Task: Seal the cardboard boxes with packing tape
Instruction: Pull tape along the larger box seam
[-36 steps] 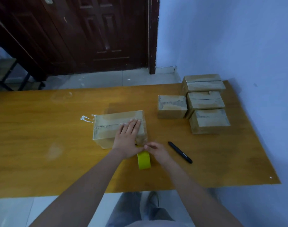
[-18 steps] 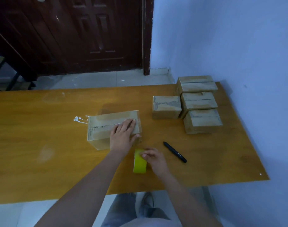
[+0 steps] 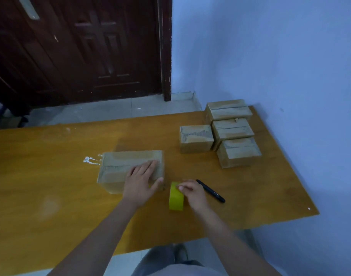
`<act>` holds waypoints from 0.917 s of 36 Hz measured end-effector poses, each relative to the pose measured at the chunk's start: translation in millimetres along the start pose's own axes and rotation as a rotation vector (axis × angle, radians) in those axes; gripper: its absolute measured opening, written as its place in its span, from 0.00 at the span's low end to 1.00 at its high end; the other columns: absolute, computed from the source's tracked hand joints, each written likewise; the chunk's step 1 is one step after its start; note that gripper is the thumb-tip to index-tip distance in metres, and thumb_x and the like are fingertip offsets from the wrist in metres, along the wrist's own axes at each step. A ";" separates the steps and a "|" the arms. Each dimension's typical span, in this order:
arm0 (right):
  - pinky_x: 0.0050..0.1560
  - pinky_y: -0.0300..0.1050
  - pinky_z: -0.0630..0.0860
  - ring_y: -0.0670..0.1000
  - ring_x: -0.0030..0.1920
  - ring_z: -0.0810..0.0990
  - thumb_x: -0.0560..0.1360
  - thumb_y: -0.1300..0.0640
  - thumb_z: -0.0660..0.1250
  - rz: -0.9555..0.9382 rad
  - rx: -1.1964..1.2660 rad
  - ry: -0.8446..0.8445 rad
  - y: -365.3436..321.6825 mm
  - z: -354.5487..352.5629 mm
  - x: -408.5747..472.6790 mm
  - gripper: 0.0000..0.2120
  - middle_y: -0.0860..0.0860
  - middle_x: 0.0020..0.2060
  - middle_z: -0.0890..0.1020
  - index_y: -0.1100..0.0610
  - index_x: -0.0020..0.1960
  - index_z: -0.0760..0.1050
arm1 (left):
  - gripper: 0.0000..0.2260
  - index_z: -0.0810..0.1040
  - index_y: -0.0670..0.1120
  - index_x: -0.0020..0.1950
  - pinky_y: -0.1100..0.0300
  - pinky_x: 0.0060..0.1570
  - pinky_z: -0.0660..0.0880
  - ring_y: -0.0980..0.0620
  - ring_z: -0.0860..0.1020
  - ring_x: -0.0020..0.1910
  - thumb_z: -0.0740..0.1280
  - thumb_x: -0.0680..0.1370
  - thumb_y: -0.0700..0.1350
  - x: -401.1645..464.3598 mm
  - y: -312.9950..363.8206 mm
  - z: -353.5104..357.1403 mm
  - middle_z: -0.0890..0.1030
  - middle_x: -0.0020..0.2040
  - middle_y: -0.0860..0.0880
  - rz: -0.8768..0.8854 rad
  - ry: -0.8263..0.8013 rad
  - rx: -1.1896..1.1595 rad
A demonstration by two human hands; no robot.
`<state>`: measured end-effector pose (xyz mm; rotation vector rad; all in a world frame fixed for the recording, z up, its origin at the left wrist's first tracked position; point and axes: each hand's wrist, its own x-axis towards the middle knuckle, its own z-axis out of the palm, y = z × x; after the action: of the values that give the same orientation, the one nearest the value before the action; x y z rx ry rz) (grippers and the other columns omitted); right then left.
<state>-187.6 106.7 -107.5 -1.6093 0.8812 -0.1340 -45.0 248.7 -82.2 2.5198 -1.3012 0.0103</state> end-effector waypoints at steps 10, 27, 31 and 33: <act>0.52 0.41 0.67 0.49 0.53 0.73 0.76 0.61 0.67 0.020 -0.026 0.046 -13.2 0.3 -2.3 0.06 0.47 0.45 0.76 0.59 0.49 0.82 | 0.20 0.80 0.49 0.55 0.56 0.43 0.75 0.48 0.77 0.44 0.56 0.75 0.58 25.4 -14.2 -9.1 0.77 0.46 0.50 0.308 0.085 0.089; 0.38 0.26 0.68 0.39 0.38 0.74 0.76 0.64 0.66 0.069 0.009 0.143 -28.0 20.2 -0.8 0.08 0.43 0.36 0.76 0.67 0.51 0.80 | 0.17 0.81 0.53 0.50 0.54 0.36 0.75 0.48 0.74 0.46 0.56 0.75 0.58 68.6 -40.6 -3.6 0.77 0.47 0.47 0.710 0.033 0.228; 0.38 0.25 0.68 0.39 0.38 0.74 0.76 0.65 0.65 0.071 -0.014 0.153 -28.4 20.7 2.0 0.08 0.43 0.36 0.76 0.68 0.51 0.80 | 0.18 0.82 0.52 0.50 0.53 0.38 0.73 0.48 0.71 0.49 0.57 0.75 0.57 67.0 -41.9 -1.0 0.79 0.49 0.46 0.690 0.053 0.217; 0.37 0.23 0.67 0.39 0.38 0.74 0.76 0.65 0.65 0.076 -0.005 0.160 -28.4 21.2 3.1 0.08 0.44 0.36 0.76 0.68 0.51 0.80 | 0.18 0.82 0.52 0.51 0.53 0.38 0.73 0.48 0.70 0.50 0.56 0.75 0.57 67.0 -41.9 -1.9 0.79 0.50 0.46 0.693 0.054 0.223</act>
<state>-160.8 121.1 -89.0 -1.5828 1.0655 -0.2096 28.1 218.7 -81.8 2.0718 -2.1726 0.3873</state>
